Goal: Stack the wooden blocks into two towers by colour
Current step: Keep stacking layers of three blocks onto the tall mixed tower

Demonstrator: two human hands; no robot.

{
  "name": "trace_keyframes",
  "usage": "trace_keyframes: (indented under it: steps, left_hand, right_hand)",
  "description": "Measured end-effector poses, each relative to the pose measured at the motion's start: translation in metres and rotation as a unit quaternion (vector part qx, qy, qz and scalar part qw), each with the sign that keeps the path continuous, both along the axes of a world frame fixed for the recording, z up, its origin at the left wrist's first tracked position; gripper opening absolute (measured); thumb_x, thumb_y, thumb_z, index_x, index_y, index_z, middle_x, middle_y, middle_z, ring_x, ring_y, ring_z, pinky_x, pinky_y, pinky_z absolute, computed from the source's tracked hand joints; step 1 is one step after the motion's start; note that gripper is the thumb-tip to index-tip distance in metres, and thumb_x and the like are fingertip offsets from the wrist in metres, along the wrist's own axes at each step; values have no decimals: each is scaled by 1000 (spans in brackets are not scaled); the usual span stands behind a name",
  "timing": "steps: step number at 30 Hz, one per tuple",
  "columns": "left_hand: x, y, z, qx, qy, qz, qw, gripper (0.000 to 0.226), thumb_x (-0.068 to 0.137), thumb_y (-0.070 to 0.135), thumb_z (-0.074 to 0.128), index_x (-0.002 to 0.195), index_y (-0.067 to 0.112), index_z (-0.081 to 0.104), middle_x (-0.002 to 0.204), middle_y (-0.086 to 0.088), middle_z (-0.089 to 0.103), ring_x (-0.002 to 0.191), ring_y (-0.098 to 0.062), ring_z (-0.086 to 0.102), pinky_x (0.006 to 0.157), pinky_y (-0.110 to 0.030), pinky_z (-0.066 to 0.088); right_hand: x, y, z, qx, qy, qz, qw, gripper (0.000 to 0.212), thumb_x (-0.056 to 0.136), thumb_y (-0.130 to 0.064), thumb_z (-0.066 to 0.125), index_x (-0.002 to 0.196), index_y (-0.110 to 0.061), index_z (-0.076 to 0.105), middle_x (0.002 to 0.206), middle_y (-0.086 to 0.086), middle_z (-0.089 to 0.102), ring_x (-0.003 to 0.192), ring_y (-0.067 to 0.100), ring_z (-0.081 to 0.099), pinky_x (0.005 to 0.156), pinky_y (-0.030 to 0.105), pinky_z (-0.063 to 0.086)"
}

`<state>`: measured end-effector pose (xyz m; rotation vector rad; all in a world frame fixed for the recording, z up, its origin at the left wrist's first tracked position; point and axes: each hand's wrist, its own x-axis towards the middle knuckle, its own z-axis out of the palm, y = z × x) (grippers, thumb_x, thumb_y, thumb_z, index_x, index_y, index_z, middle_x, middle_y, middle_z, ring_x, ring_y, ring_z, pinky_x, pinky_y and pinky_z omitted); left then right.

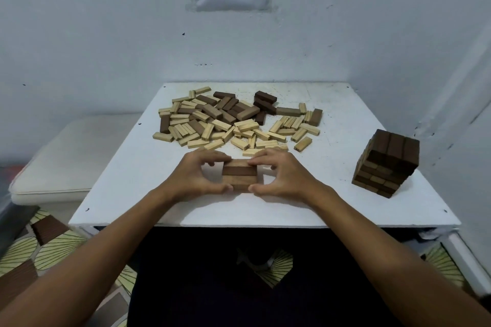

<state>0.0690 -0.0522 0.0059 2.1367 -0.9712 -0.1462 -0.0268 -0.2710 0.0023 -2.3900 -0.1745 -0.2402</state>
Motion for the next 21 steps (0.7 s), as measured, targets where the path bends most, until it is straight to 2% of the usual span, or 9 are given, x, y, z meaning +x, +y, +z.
trace_keyframes:
  steps: [4, 8, 10, 13, 15, 18, 21]
  left_hand:
    - [0, -10, 24, -39, -23, -16, 999, 72, 49, 54, 77, 114, 23, 70, 107, 21, 65, 94, 1, 56, 74, -7, 40]
    - [3, -32, 56, -58, -47, -41, 996, 65, 50, 55, 77, 109, 30, 68, 104, 23, 67, 97, 6, 59, 77, -10, 44]
    - [3, -49, 71, -71, -51, -57, 995, 65, 49, 55, 78, 108, 30, 68, 96, 27, 68, 93, 9, 59, 75, -7, 43]
    - [1, -78, 87, -78, -53, -92, 991, 70, 48, 47, 83, 112, 20, 70, 98, 15, 66, 90, 12, 59, 74, -2, 40]
    - [-1, -102, 94, -78, -44, -116, 989, 72, 49, 43, 86, 114, 17, 70, 101, 8, 68, 92, 7, 62, 76, -6, 43]
    - [-7, -138, 99, -78, -27, -157, 984, 81, 48, 51, 82, 121, 19, 66, 103, 17, 69, 91, -1, 63, 76, -17, 50]
    - [-16, -177, 102, -74, -18, -195, 978, 86, 47, 53, 80, 126, 23, 61, 104, 19, 68, 89, -2, 57, 77, -22, 48]
  right_hand:
    - [-3, -7, 24, 9, -37, -15, 999, 58, 66, -36, 81, 118, -17, 69, 115, -2, 63, 108, 13, 52, 86, 31, 44]
    - [-10, -23, 57, 9, -72, -42, 997, 50, 66, -26, 86, 113, -15, 71, 112, -2, 65, 105, 11, 55, 81, 18, 39]
    - [-16, -35, 73, 11, -85, -60, 995, 50, 65, -26, 86, 112, -15, 71, 110, -4, 66, 105, 11, 55, 82, 19, 40]
    - [-30, -57, 90, 4, -94, -92, 991, 50, 65, -24, 87, 112, -15, 72, 107, -9, 62, 100, 5, 53, 84, 18, 40]
    - [-42, -74, 96, -2, -95, -114, 989, 51, 65, -27, 86, 112, -16, 71, 108, -10, 64, 98, 3, 53, 79, 13, 37]
    - [-63, -100, 101, -4, -100, -151, 984, 53, 61, -37, 80, 110, -20, 72, 107, -10, 66, 98, 2, 55, 72, 10, 38]
    - [-86, -126, 101, 10, -96, -191, 977, 50, 61, -33, 81, 108, -19, 72, 105, -10, 66, 96, 2, 55, 70, 13, 42]
